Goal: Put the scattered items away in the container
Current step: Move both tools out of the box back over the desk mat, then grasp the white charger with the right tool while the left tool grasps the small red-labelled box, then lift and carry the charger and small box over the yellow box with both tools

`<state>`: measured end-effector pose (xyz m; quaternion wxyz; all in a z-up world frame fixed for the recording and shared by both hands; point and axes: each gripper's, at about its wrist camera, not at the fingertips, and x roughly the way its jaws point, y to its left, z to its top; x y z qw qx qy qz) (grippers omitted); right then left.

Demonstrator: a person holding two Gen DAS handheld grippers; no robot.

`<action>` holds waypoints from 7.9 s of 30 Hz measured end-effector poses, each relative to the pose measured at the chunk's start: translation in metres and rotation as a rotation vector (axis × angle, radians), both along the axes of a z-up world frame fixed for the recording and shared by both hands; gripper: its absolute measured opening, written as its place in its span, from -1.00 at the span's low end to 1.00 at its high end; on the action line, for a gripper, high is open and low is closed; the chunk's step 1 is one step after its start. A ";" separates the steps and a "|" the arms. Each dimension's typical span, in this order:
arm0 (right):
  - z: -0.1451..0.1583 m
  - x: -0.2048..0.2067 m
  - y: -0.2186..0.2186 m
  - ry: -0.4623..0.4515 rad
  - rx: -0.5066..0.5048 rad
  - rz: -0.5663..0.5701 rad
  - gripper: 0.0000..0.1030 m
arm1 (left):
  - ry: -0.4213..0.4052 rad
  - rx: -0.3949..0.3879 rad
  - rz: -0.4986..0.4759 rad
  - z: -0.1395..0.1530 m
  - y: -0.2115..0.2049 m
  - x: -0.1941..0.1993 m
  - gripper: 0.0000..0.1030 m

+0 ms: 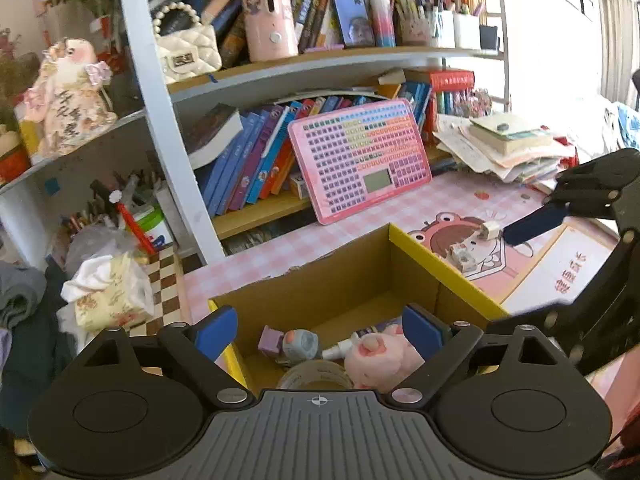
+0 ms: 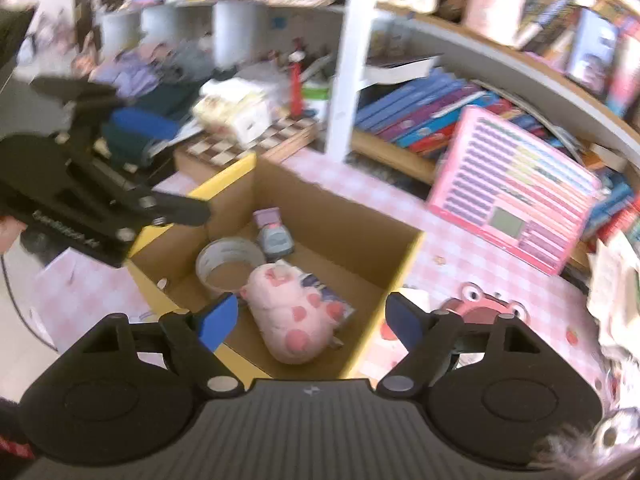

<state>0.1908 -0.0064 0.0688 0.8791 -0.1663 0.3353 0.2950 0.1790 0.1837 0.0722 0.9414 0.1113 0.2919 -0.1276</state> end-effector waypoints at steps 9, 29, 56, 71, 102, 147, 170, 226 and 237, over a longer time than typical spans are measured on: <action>-0.006 -0.029 -0.049 0.007 0.098 -0.220 0.59 | -0.009 -0.091 0.103 -0.010 -0.002 -0.029 0.82; -0.049 -0.045 -0.091 0.056 0.084 -0.446 0.60 | 0.051 -0.086 0.122 -0.035 -0.042 -0.027 0.83; -0.070 0.082 -0.227 0.096 0.135 -0.284 0.57 | 0.034 -0.044 0.200 -0.020 -0.220 0.041 0.83; -0.115 0.150 -0.263 0.140 0.076 -0.245 0.07 | 0.187 -0.027 0.122 -0.081 -0.298 0.113 0.58; -0.155 0.233 -0.243 0.198 0.067 -0.176 -0.06 | 0.275 0.028 0.248 -0.168 -0.310 0.191 0.03; -0.137 0.205 -0.264 0.197 0.083 -0.196 -0.33 | 0.236 0.017 0.190 -0.131 -0.317 0.176 -0.44; -0.078 0.125 -0.269 0.118 0.204 -0.149 -0.33 | 0.133 -0.010 0.112 -0.070 -0.309 0.099 -0.44; -0.017 -0.051 -0.011 0.036 0.100 -0.099 -0.33 | 0.025 -0.079 0.059 -0.018 -0.036 -0.064 -0.44; -0.036 -0.053 -0.011 0.147 0.112 -0.170 -0.33 | 0.078 -0.075 -0.010 -0.027 -0.037 -0.057 -0.44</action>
